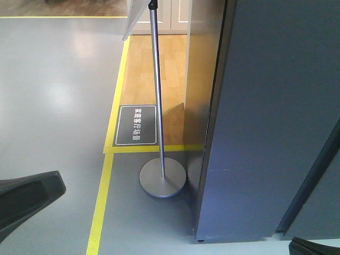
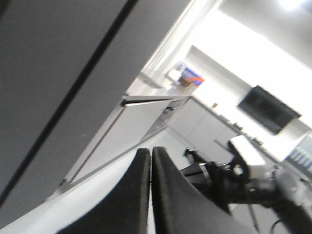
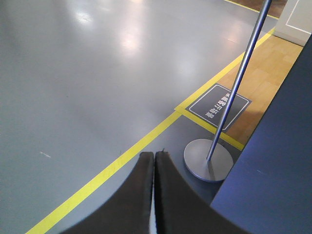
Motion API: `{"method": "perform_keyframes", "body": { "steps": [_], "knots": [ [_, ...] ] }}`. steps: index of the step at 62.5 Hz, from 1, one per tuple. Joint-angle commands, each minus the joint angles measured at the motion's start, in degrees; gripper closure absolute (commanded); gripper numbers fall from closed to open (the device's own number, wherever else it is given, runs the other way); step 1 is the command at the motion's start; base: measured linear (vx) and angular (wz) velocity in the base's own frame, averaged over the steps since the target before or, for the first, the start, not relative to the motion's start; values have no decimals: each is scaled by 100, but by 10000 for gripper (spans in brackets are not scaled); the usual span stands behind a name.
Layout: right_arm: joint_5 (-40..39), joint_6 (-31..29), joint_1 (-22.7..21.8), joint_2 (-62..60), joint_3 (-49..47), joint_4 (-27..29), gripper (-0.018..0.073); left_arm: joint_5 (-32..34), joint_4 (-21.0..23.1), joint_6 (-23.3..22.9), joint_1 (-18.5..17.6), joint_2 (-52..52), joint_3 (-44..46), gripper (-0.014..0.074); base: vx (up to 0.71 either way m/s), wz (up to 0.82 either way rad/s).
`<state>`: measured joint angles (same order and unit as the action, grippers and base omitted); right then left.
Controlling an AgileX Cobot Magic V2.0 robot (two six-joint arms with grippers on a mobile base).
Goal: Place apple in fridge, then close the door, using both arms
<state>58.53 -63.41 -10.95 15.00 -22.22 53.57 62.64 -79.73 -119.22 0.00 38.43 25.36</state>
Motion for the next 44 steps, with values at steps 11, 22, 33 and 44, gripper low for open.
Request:
{"method": "perform_keyframes", "body": {
  "steps": [11, 22, 33, 44],
  "knots": [
    [-160, -36, -36, 76, -129, 280, 563, 109, 2360, -55, 0, -5, 129, 604, 0, 0],
    [-160, -36, -36, 76, -129, 280, 563, -8, 3107, -56, 0, -5, 129, 604, 0, 0],
    [-146, -36, -36, 76, -129, 285, 563, -238, 2858, 483, 0, -5, 108, 604, 0, 0],
    [-142, -36, -36, 76, -129, 299, 563, -444, 3382, 3074, 0, -5, -288, 604, 0, 0]
  ]
}}
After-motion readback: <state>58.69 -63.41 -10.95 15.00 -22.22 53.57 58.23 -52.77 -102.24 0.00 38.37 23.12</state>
